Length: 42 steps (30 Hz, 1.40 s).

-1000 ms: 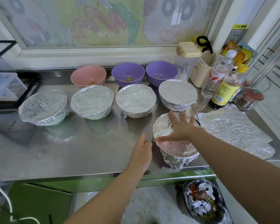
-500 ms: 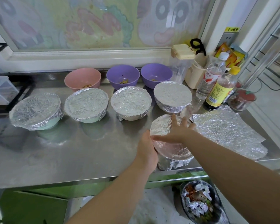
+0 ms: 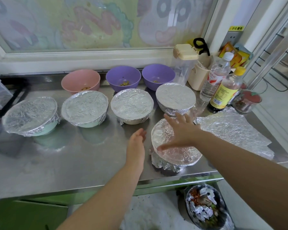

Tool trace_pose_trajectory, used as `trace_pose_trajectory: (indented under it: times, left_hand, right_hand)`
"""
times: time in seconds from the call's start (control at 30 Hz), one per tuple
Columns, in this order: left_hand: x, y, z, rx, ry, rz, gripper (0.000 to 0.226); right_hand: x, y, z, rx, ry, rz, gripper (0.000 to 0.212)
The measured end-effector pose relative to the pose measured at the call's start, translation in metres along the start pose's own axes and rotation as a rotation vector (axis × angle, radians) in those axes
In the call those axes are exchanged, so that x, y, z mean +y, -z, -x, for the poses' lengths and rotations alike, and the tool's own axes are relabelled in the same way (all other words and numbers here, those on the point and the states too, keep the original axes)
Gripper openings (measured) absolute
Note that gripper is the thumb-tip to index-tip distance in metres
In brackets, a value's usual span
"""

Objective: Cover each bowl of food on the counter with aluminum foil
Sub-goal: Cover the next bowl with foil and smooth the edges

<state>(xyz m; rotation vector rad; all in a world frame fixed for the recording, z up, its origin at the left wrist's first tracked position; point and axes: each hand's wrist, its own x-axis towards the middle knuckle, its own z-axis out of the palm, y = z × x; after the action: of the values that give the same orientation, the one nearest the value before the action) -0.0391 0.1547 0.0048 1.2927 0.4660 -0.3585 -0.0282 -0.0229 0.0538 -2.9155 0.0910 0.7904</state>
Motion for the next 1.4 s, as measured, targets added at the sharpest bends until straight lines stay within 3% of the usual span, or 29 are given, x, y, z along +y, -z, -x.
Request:
trace_pose_trajectory:
  times: [0.07,0.23,0.37,0.5,0.63,1.17,1.3,1.4]
  left_hand:
    - [-0.014,0.011,0.007,-0.011,-0.055,-0.22,0.035]
    - [-0.031,0.022,0.013,-0.374,-0.039,-0.394,0.07]
    - [-0.038,0.025,0.014,-0.327,-0.036,-0.457,0.073]
    - [-0.035,0.032,0.013,-0.266,-0.048,-0.465,0.063]
    - [-0.036,0.04,0.012,-0.312,-0.056,-0.467,0.056]
    - [-0.022,0.039,0.0,-0.336,-0.403,-0.887,0.009]
    - [0.002,0.036,-0.013,-0.445,-0.382,-1.039,0.011]
    - [0.011,0.037,-0.016,-0.469,-0.276,-0.979,0.007]
  right_hand:
    - [-0.006,-0.005,-0.003,-0.046,0.043,0.031,0.147]
    - [-0.009,-0.005,-0.009,-0.099,0.035,0.036,0.15]
    - [-0.01,-0.005,-0.009,-0.109,0.024,0.012,0.152]
    - [-0.01,-0.005,-0.007,-0.106,0.024,0.009,0.152]
    - [-0.01,-0.006,-0.008,-0.112,0.025,0.006,0.153]
    - [-0.011,-0.004,-0.006,-0.115,0.023,0.05,0.147]
    - [-0.013,-0.005,-0.007,-0.101,0.011,0.049,0.145]
    - [-0.014,-0.006,-0.006,-0.097,0.002,0.024,0.144]
